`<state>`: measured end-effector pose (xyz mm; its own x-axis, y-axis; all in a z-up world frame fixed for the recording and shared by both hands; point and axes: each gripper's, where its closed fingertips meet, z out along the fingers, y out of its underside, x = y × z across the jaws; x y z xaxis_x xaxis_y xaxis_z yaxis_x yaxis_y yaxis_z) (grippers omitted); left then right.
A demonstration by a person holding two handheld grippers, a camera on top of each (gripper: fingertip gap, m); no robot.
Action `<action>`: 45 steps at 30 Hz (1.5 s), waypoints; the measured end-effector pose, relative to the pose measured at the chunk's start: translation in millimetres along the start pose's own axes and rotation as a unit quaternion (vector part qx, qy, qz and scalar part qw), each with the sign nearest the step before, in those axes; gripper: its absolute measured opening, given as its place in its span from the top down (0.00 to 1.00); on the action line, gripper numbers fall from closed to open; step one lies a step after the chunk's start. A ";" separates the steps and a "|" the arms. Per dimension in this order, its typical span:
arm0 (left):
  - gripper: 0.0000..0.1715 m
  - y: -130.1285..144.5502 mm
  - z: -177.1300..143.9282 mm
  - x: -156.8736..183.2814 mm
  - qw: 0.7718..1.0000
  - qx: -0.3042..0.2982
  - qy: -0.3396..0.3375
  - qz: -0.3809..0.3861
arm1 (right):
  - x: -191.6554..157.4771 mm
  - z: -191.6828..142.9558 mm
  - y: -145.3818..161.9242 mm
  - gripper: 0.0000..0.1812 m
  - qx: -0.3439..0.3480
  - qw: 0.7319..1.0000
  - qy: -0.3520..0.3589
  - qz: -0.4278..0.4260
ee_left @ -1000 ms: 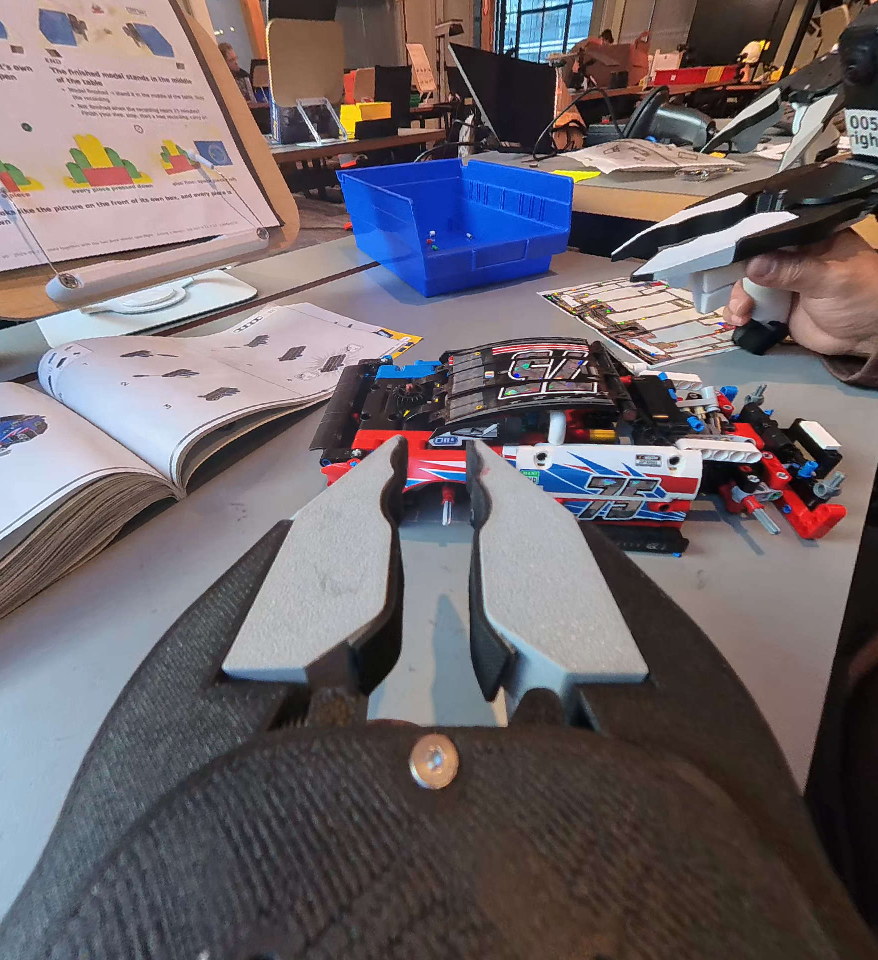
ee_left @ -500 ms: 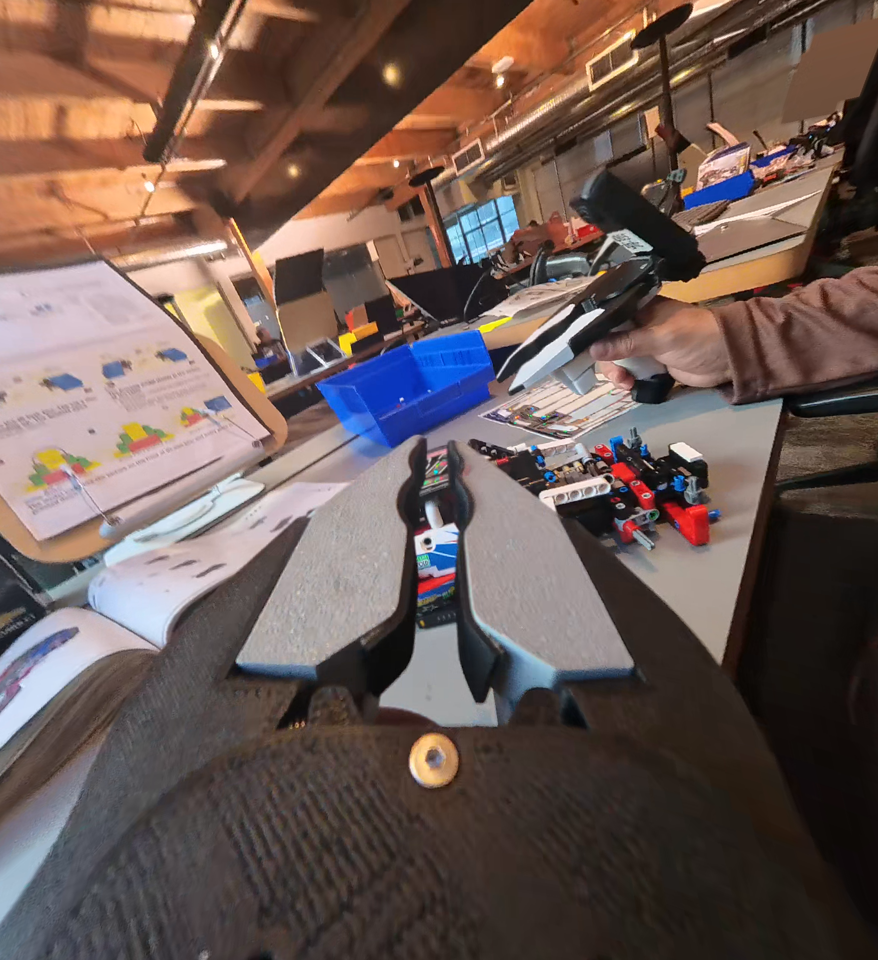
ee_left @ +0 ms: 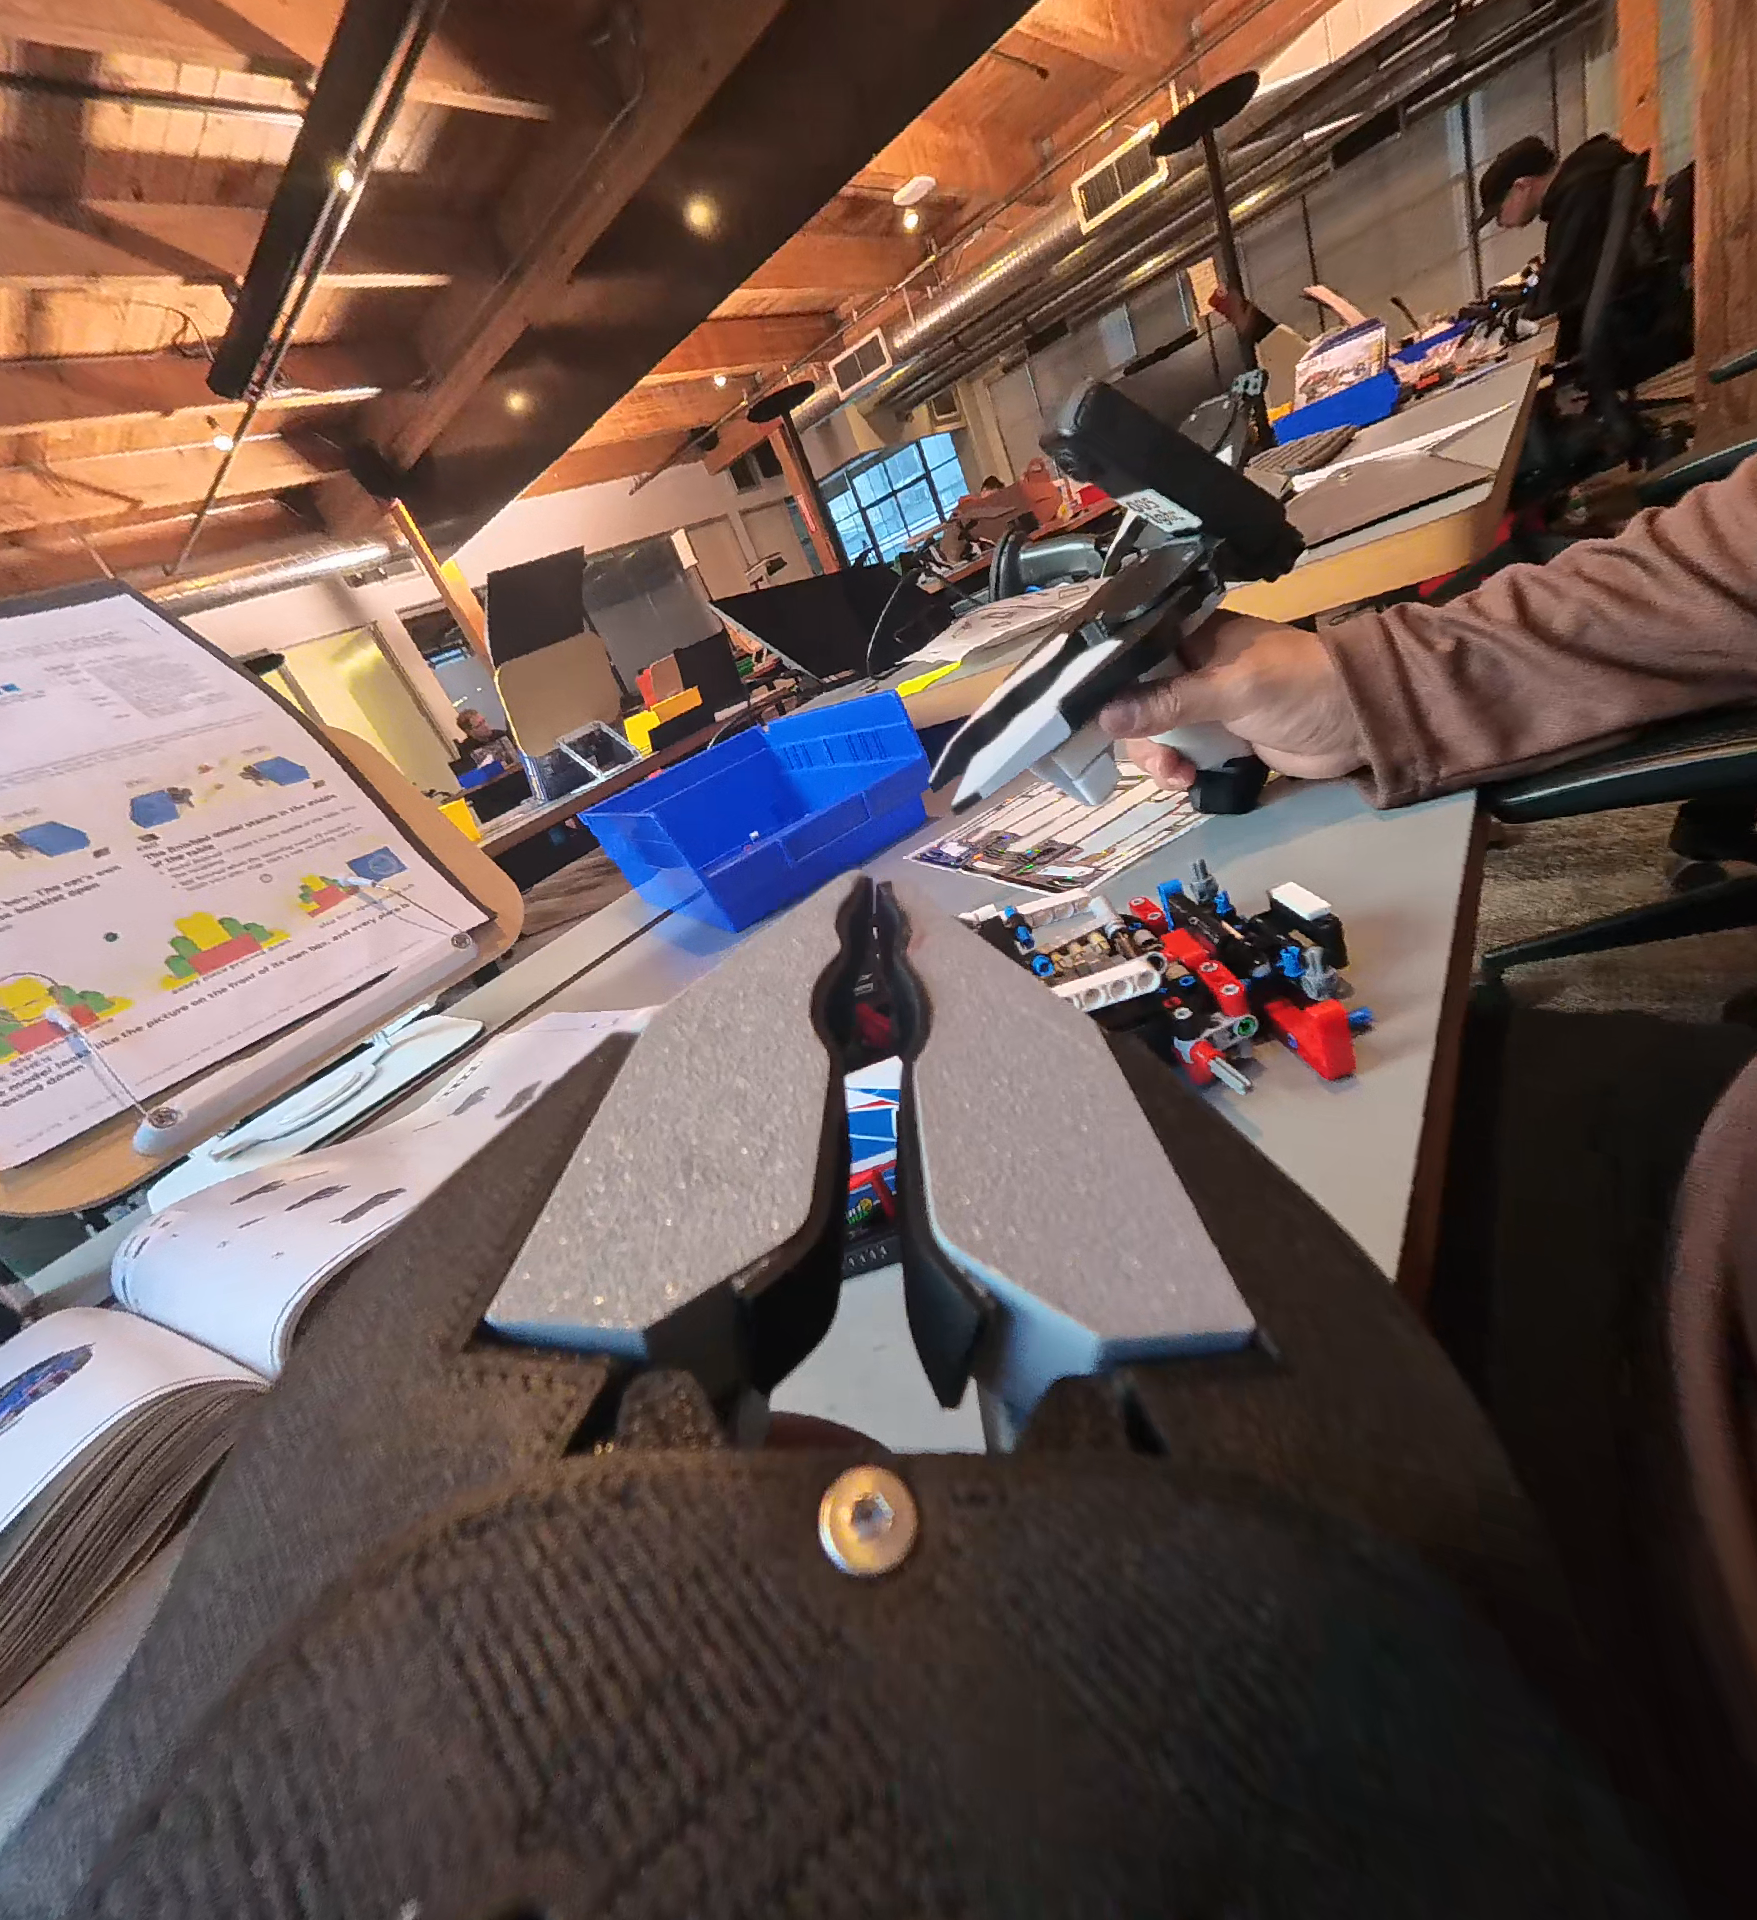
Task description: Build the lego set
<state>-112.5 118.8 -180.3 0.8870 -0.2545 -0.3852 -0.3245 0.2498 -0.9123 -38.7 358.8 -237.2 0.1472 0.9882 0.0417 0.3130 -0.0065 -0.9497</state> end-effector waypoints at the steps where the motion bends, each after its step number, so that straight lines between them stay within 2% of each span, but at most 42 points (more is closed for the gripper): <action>1: 1.00 0.7 0.6 -0.8 1.000 -0.002 -0.001 -0.002 | -0.4 0.6 0.5 0.74 -0.002 1.000 0.001 -0.003; 16: 0.98 9.0 6.5 -29.9 0.994 -0.006 -0.025 -0.106 | -7.3 1.2 0.5 0.75 -0.002 1.000 -0.023 -0.009; 23: 0.96 -1.3 -6.8 -32.5 0.991 0.040 -0.007 -0.127 | -2.7 0.4 -1.3 0.75 0.005 1.000 -0.013 -0.002; 25: 0.96 3.7 -12.1 -33.2 0.993 0.019 0.009 -0.119 | -3.6 -0.6 -2.8 0.75 0.010 1.000 -0.011 -0.011; 28: 0.92 24.4 -22.1 -48.8 0.993 -0.047 0.017 -0.105 | -2.6 -2.4 -5.6 0.75 0.021 1.000 0.000 -0.019; 32: 0.88 43.1 -37.6 -82.7 0.983 -0.087 -0.021 -0.159 | -0.6 -3.7 -8.4 0.75 0.031 0.999 0.009 -0.021; 37: 0.84 75.5 -51.4 -118.9 0.970 -0.175 -0.102 -0.137 | 2.7 -3.9 -12.6 0.74 0.045 0.999 0.016 -0.017; 40: 0.82 82.5 -51.3 -121.6 0.962 -0.189 -0.096 -0.169 | 6.1 -3.3 -12.1 0.73 0.042 0.999 0.029 -0.016; 45: 0.84 79.3 -52.0 -121.3 0.964 -0.177 -0.089 -0.177 | 8.3 -0.3 -10.6 0.74 0.034 0.998 0.042 -0.024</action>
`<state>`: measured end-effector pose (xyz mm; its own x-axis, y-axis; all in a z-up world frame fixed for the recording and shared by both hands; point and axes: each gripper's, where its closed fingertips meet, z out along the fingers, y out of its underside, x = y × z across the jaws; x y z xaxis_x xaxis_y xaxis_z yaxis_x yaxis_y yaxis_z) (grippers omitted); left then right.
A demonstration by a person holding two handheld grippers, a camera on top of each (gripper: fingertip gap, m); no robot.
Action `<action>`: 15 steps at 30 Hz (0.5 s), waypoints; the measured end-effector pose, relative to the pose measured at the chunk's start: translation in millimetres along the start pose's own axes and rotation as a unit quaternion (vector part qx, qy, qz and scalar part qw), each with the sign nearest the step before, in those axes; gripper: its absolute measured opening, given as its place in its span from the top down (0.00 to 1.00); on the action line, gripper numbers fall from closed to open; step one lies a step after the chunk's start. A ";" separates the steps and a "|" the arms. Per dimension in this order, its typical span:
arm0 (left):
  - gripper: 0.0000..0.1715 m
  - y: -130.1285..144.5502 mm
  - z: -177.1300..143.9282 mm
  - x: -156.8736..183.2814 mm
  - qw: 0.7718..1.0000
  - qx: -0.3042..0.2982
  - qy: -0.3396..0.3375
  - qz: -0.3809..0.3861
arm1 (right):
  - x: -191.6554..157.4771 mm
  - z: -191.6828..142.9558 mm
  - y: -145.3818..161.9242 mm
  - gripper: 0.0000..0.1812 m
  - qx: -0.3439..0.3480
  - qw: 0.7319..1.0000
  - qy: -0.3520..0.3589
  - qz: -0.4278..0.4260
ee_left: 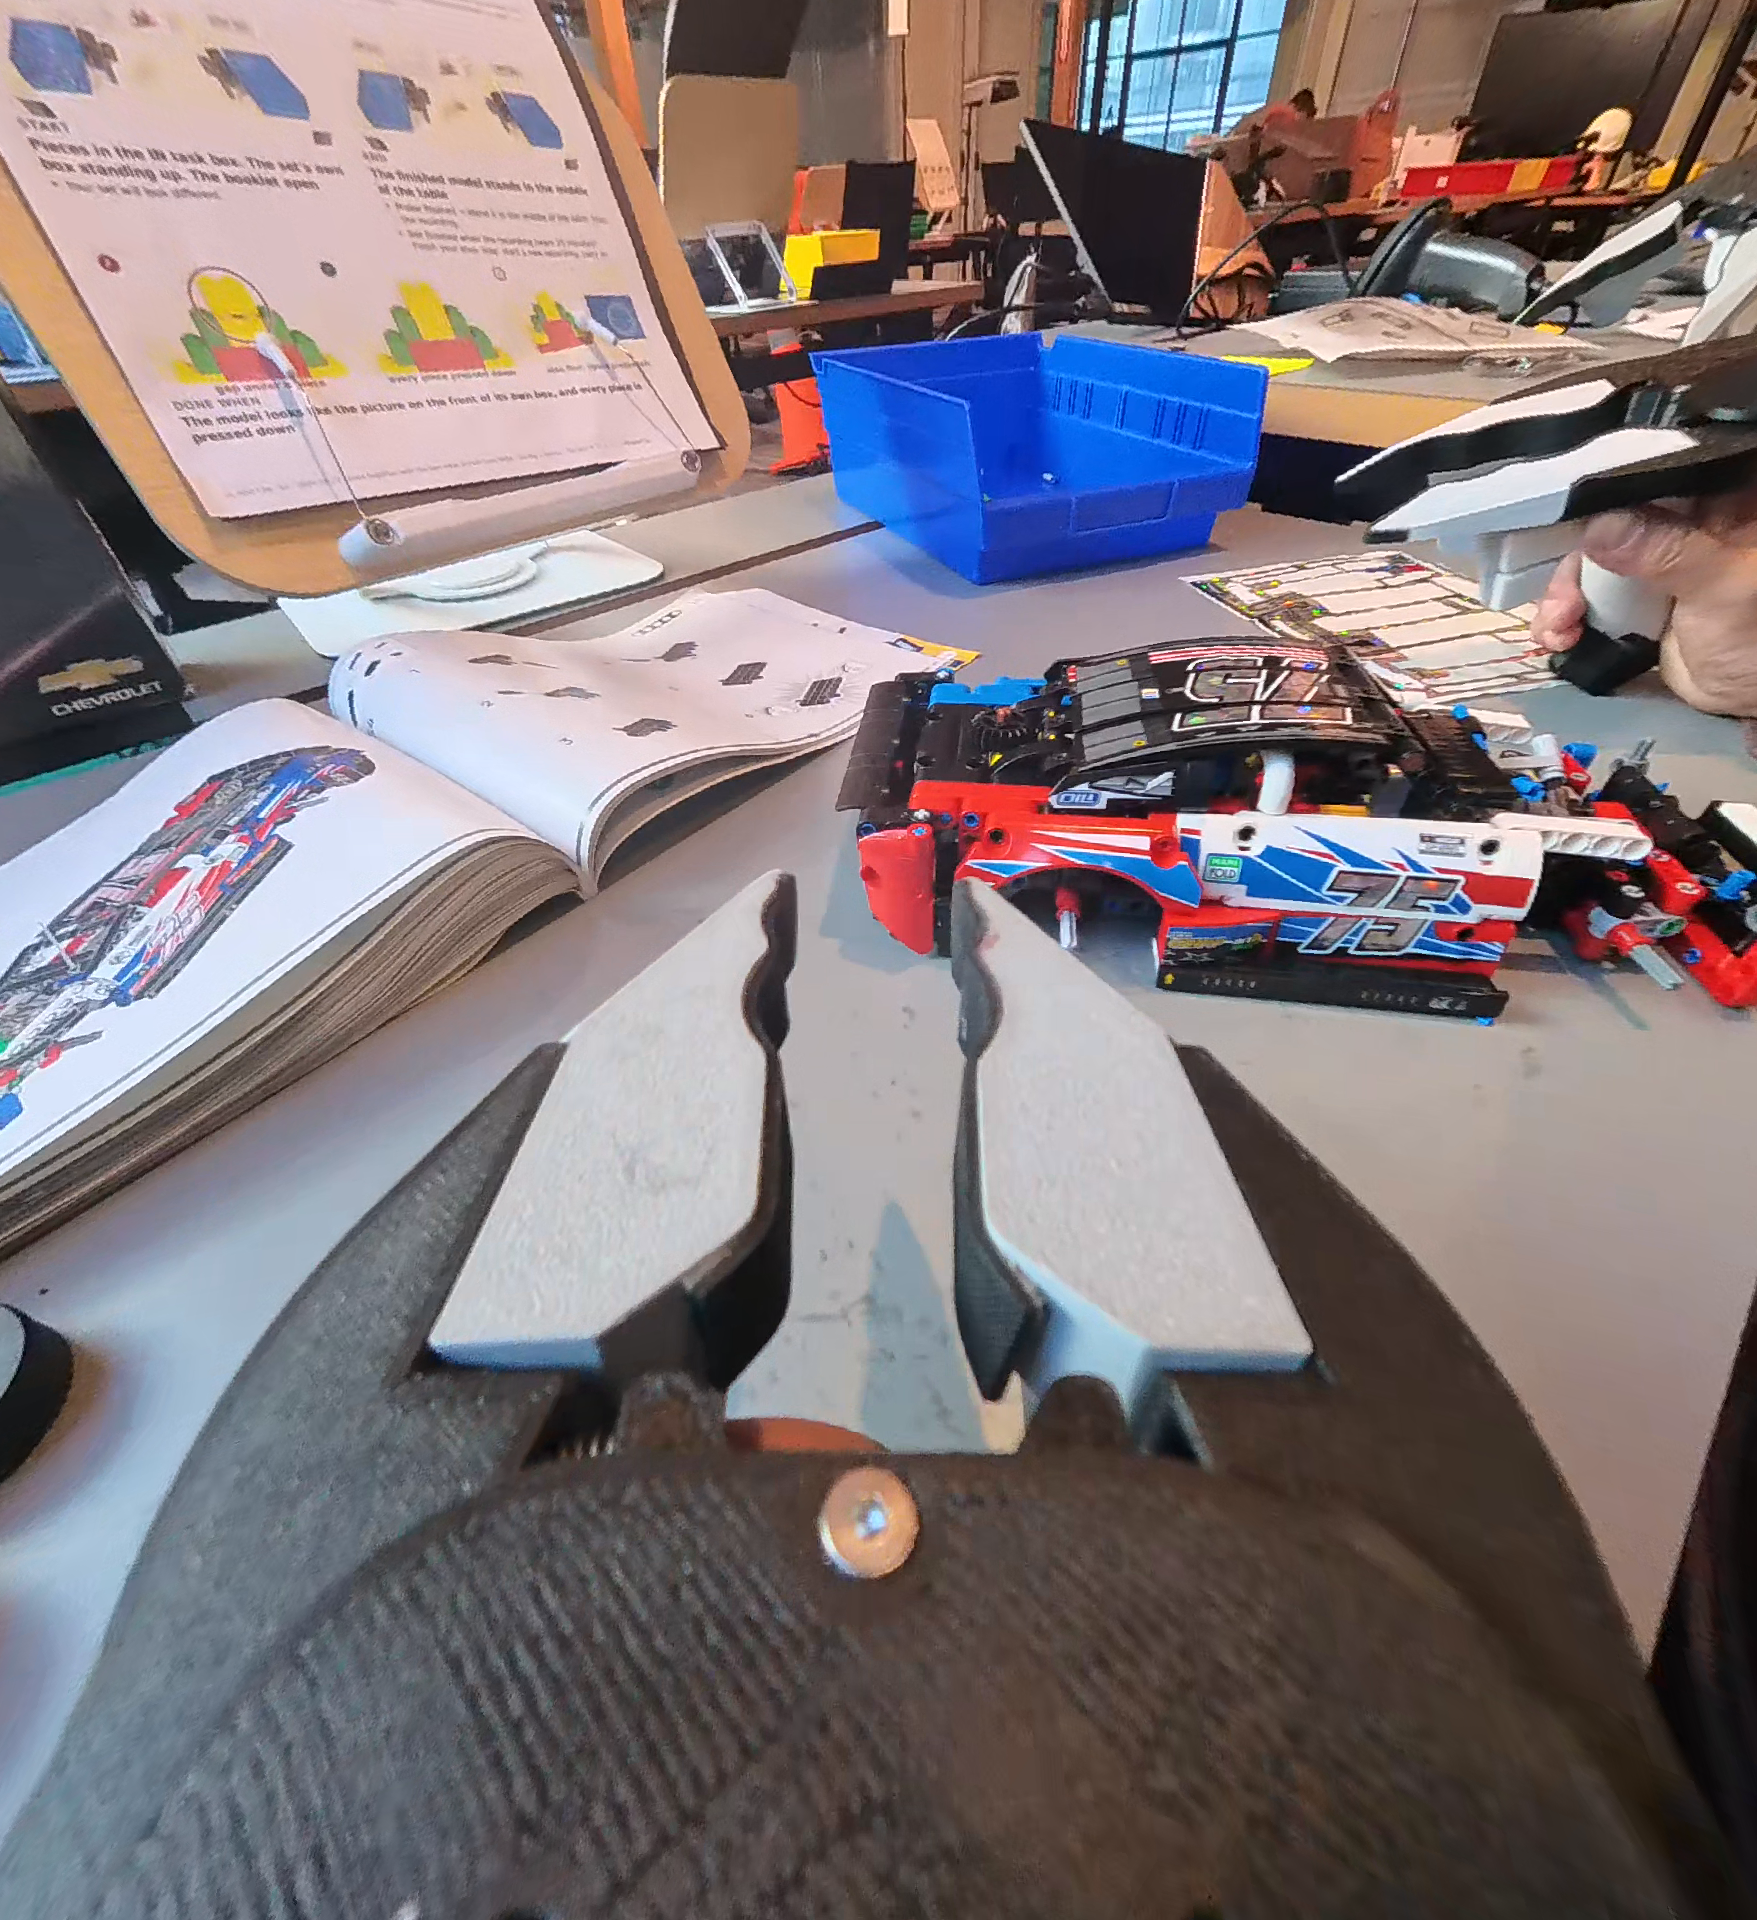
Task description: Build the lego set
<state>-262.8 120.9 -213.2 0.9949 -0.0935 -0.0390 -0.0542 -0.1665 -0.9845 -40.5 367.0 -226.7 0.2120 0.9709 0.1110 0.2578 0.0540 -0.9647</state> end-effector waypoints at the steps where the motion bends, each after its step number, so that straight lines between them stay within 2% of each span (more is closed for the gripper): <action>1: 0.84 0.8 0.5 0.4 1.000 -0.003 0.002 -0.001 | 0.2 0.3 0.1 0.74 0.000 1.000 0.002 -0.002; 15: 0.87 1.4 0.6 5.6 0.999 -0.006 0.031 -0.009 | 5.7 7.2 -0.9 0.74 -0.003 1.000 0.025 -0.015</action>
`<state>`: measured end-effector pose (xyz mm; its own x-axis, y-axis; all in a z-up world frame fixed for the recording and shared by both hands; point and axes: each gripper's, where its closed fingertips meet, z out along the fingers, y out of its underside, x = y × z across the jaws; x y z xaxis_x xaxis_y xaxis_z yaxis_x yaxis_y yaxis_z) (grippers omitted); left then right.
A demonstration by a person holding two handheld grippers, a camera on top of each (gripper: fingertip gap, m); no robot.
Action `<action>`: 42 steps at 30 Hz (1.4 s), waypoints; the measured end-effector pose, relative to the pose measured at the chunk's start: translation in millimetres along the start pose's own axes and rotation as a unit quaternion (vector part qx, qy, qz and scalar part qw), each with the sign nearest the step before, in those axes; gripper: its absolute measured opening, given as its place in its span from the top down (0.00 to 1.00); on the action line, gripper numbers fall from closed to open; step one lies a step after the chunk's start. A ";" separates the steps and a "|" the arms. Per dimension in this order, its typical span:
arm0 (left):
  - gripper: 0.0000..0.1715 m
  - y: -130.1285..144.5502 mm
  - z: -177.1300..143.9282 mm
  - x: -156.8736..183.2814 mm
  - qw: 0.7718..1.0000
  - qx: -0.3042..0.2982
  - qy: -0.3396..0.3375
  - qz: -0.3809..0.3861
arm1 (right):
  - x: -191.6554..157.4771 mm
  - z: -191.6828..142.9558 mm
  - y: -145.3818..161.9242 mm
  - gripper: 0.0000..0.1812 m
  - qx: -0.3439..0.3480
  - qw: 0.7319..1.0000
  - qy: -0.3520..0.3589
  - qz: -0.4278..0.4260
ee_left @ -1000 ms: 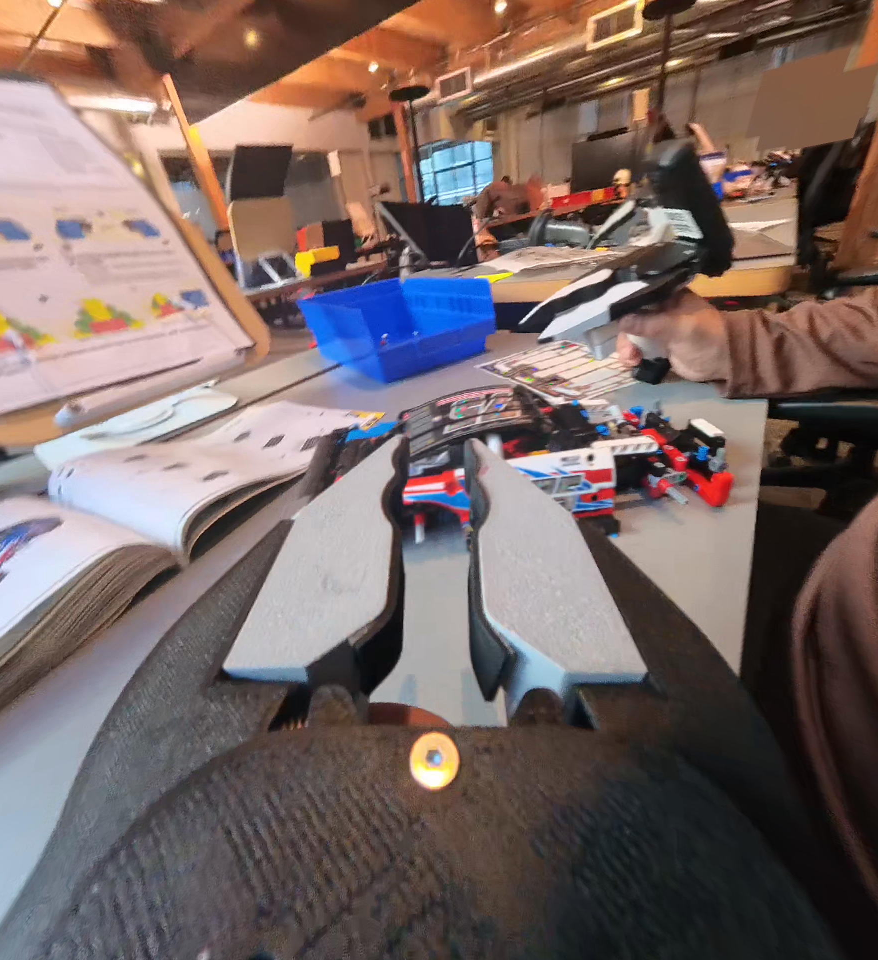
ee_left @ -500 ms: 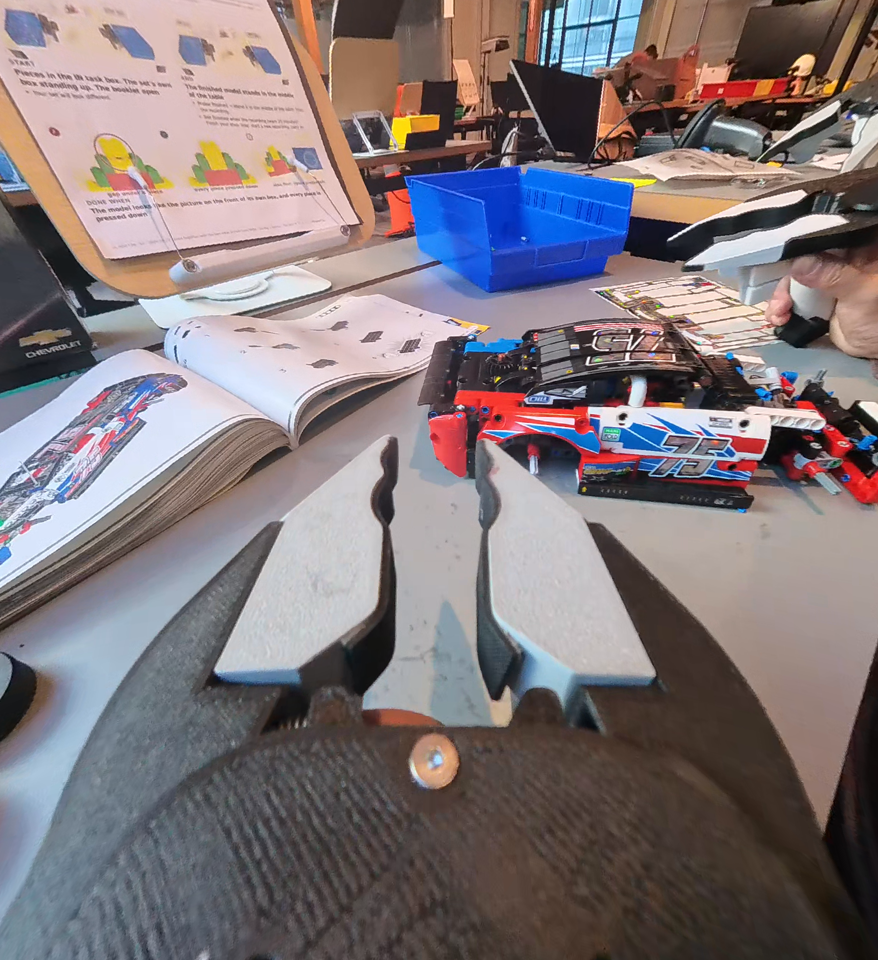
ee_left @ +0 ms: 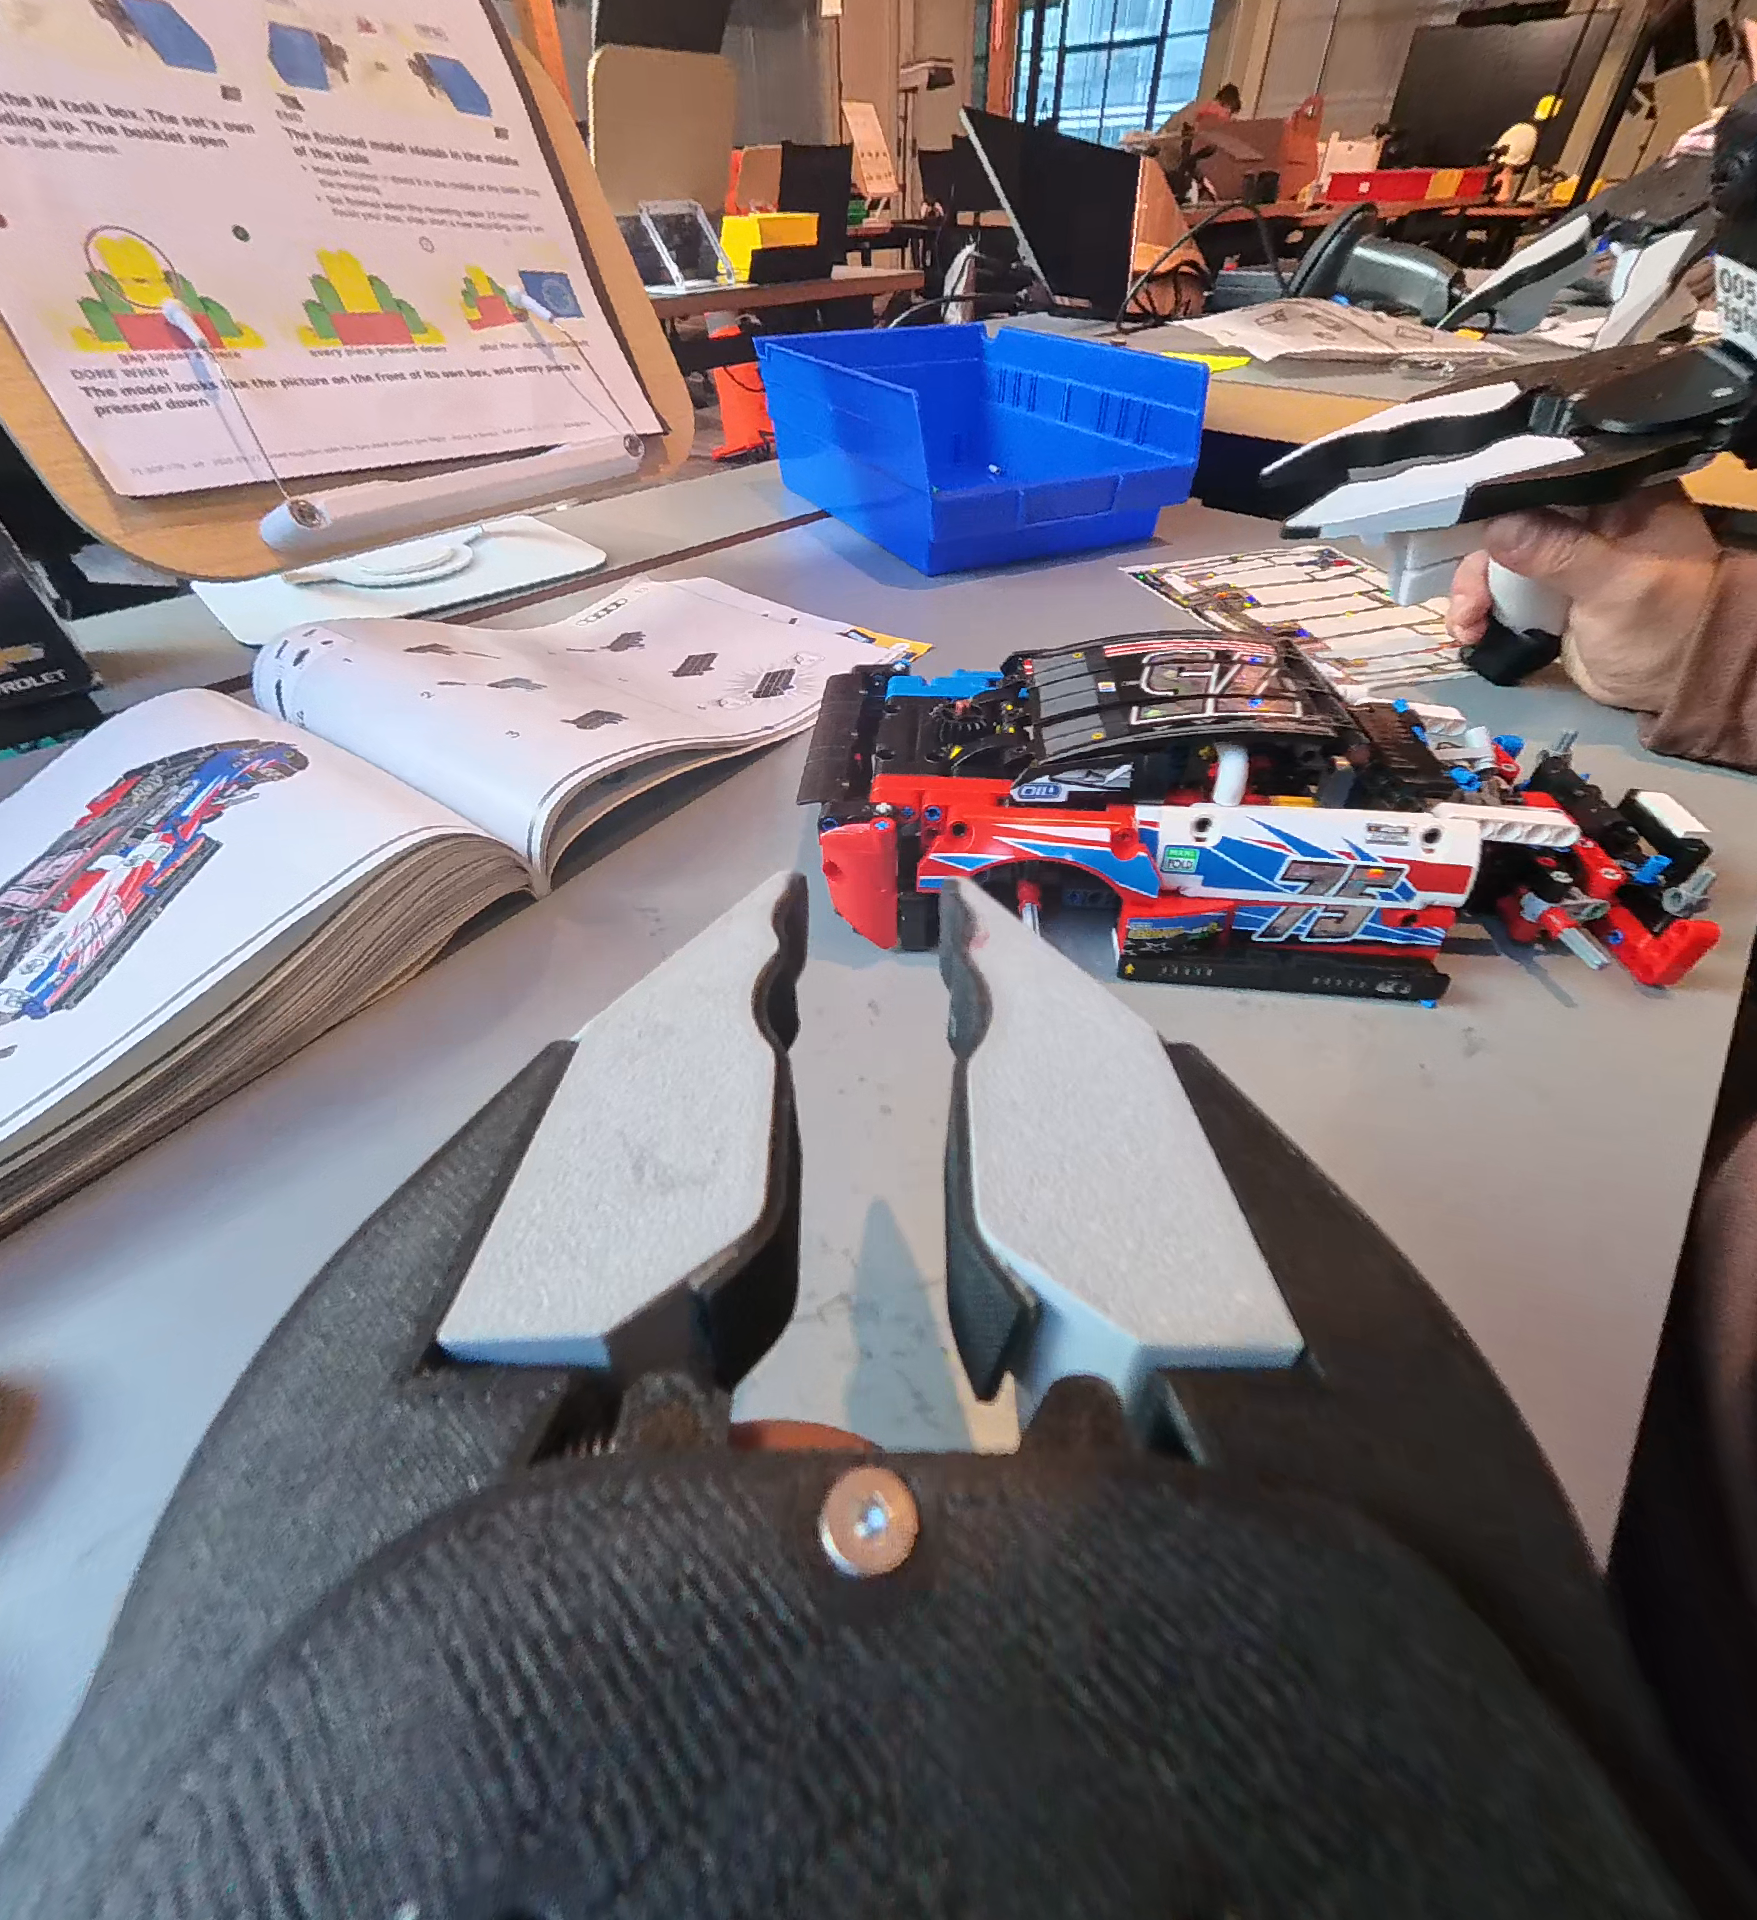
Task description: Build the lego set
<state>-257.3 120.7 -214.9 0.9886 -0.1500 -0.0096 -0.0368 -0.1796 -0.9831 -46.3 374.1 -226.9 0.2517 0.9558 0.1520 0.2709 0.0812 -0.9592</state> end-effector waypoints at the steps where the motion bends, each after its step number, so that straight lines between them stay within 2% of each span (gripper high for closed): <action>1: 0.87 1.4 1.1 0.3 1.000 -0.006 0.002 -0.002 | -0.4 0.4 0.1 0.74 -0.001 1.000 0.000 -0.002; 8: 0.86 4.4 3.5 0.9 1.000 -0.018 0.003 0.001 | -1.7 0.3 -0.4 0.74 0.000 1.000 0.003 -0.011; 11: 0.86 3.5 2.9 2.8 1.000 -0.015 0.008 0.005 | -3.6 0.4 -1.5 0.79 0.000 1.000 0.008 -0.018; 12: 0.86 2.9 2.4 4.2 1.000 -0.013 0.010 0.008 | -8.3 1.2 -2.6 0.78 -0.002 1.000 -0.003 -0.016; 14: 0.87 2.6 2.6 8.0 1.000 -0.012 0.014 0.019 | -29.3 2.6 -2.6 0.87 -0.019 0.998 -0.062 -0.015; 15: 0.87 3.3 3.5 11.5 0.999 -0.015 0.020 0.021 | -41.9 2.2 -2.6 0.88 -0.028 0.994 -0.100 -0.014; 17: 0.88 6.0 7.0 29.5 0.998 -0.028 0.059 0.010 | -64.7 -2.6 -4.3 0.89 -0.040 0.984 -0.175 -0.014; 19: 0.91 7.4 10.8 60.3 0.992 -0.039 0.120 -0.009 | -82.5 -13.1 -7.8 0.98 -0.048 0.968 -0.244 -0.026; 22: 0.91 10.4 19.2 107.4 0.981 -0.063 0.180 -0.027 | -94.6 -24.3 -20.2 1.00 -0.038 0.953 -0.298 -0.052; 24: 0.91 13.6 27.2 128.4 0.980 -0.078 0.185 -0.002 | -107.1 -28.7 -23.9 1.00 -0.037 0.940 -0.330 -0.072; 27: 0.91 3.5 42.8 152.9 0.982 -0.069 0.177 0.018 | -129.7 -28.8 -14.2 0.93 -0.061 0.921 -0.368 -0.112; 29: 0.90 -5.9 55.4 168.8 0.981 -0.064 0.180 0.013 | -140.2 -26.7 -5.9 0.93 -0.072 0.913 -0.374 -0.148; 31: 0.90 -3.1 65.2 183.5 0.978 -0.078 0.190 0.024 | -146.9 -25.5 -2.1 0.93 -0.069 0.908 -0.374 -0.173; 34: 0.90 10.8 80.4 177.9 0.980 -0.102 0.154 0.075 | -151.8 -25.9 3.6 0.93 -0.065 0.905 -0.375 -0.189; 37: 0.91 7.7 81.9 172.4 0.981 -0.078 0.159 0.079 | -147.4 -25.7 8.1 0.92 -0.056 0.910 -0.372 -0.177; 42: 0.90 2.1 73.6 125.5 0.990 -0.053 0.115 0.064 | -124.5 -18.9 -3.8 0.93 -0.009 0.931 -0.358 -0.076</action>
<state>-122.6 173.1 -231.6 0.9159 -0.3933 -0.0799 -0.1874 -0.2431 -0.9517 -61.1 249.5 -237.7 -0.4720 0.8777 0.0830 0.2690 0.2331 -0.9345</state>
